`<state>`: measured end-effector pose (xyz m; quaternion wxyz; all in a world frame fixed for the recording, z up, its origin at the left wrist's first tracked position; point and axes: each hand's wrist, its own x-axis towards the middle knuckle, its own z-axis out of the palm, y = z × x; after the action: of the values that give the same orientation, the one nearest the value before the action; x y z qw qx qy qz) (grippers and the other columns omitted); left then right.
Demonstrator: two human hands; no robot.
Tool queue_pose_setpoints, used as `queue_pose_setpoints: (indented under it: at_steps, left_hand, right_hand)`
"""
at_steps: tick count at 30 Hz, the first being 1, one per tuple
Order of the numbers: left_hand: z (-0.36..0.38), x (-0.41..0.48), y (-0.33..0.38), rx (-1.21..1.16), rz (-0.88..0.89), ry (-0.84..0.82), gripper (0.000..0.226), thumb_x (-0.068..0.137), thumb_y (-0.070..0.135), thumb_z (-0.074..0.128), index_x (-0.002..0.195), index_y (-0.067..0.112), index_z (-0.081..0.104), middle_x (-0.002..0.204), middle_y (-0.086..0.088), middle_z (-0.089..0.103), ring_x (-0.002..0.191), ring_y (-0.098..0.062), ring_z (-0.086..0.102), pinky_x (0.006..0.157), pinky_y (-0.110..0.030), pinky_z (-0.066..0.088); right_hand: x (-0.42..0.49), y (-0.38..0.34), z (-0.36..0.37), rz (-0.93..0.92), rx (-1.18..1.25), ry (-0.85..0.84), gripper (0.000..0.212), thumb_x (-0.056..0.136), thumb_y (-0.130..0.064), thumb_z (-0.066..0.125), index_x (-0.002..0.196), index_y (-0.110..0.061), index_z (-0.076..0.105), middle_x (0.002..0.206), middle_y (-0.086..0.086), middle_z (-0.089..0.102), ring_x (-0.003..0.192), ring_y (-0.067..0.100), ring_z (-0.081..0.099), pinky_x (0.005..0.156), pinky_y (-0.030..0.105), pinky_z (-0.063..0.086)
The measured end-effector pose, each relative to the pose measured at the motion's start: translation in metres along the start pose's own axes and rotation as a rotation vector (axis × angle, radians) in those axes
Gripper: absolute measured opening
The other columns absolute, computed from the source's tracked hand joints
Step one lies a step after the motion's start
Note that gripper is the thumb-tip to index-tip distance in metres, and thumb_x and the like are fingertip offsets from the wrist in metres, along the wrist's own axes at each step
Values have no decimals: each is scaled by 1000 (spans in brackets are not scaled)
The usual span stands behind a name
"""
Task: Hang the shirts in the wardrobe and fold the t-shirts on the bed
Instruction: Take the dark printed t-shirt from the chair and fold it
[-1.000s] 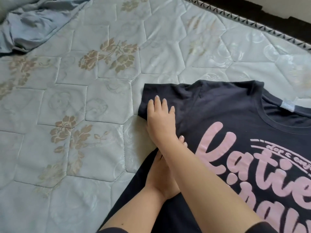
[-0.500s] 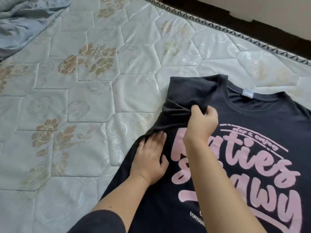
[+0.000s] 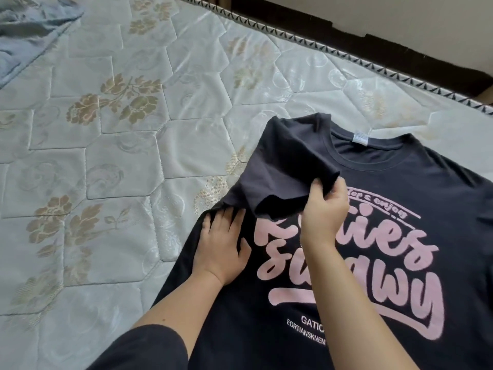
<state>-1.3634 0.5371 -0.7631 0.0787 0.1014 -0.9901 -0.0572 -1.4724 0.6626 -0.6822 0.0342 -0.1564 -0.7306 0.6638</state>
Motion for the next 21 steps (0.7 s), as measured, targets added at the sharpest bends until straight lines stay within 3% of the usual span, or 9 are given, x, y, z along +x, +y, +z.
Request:
queue_pose_setpoints:
  at_steps: [2, 3, 5, 6, 9, 14, 17, 21]
  left_hand:
    - [2, -1, 1, -25, -1, 38, 51, 71, 33, 38, 118, 11, 42, 109, -16, 62, 108, -26, 42, 100, -47, 30]
    - [3, -1, 0, -34, 0, 55, 48, 72, 32, 38, 114, 10, 43, 106, -17, 63, 106, -27, 42, 99, -47, 28]
    - [5, -1, -1, -33, 1, 69, 46, 72, 32, 39, 111, 9, 44, 104, -19, 63, 105, -29, 42, 97, -46, 27]
    - [6, -1, -1, -29, 1, 69, 46, 72, 32, 39, 111, 8, 44, 104, -20, 63, 105, -29, 42, 97, -46, 27]
    - [7, -1, -2, -30, 7, 70, 46, 71, 31, 39, 109, 7, 47, 104, -20, 63, 105, -29, 42, 98, -46, 26]
    - [8, -1, -2, -31, 7, 87, 45, 71, 32, 39, 109, 8, 44, 104, -21, 63, 105, -29, 41, 97, -46, 26]
    - [7, -1, -2, -19, 9, 77, 45, 71, 32, 38, 110, 8, 43, 104, -21, 63, 105, -29, 41, 97, -46, 26]
    - [7, 0, -2, -21, 9, 83, 45, 72, 32, 38, 110, 8, 43, 105, -22, 63, 105, -29, 41, 98, -47, 26]
  right_hand:
    - [-4, 20, -13, 135, -51, 117, 18, 89, -5, 49, 103, -10, 59, 97, 2, 63, 86, 16, 59, 79, 28, 48]
    - [-4, 30, -18, 238, -44, 138, 18, 87, -5, 48, 101, -9, 58, 95, 5, 62, 79, 20, 59, 69, 30, 49]
    - [0, 38, -23, 371, -4, 125, 10, 86, -8, 49, 95, -9, 53, 87, 5, 58, 65, 20, 56, 53, 29, 49]
    - [4, 35, -23, 378, -6, 116, 10, 86, -10, 51, 96, -10, 50, 86, 3, 56, 67, 19, 55, 55, 31, 51]
    - [15, 27, -28, 294, -135, 42, 29, 86, -16, 55, 113, -13, 47, 100, 0, 52, 86, 17, 52, 77, 33, 44]
    - [30, 24, -57, -22, -471, -405, 39, 80, -2, 54, 115, -17, 56, 117, 0, 52, 105, 12, 50, 92, 23, 38]
    - [33, 28, -71, -171, -661, -593, 45, 78, 0, 58, 120, -16, 56, 116, -4, 41, 103, 3, 39, 84, 9, 28]
    - [37, 35, -76, -314, -729, -584, 33, 83, -5, 61, 115, -13, 60, 107, -8, 40, 92, 5, 43, 77, 13, 31]
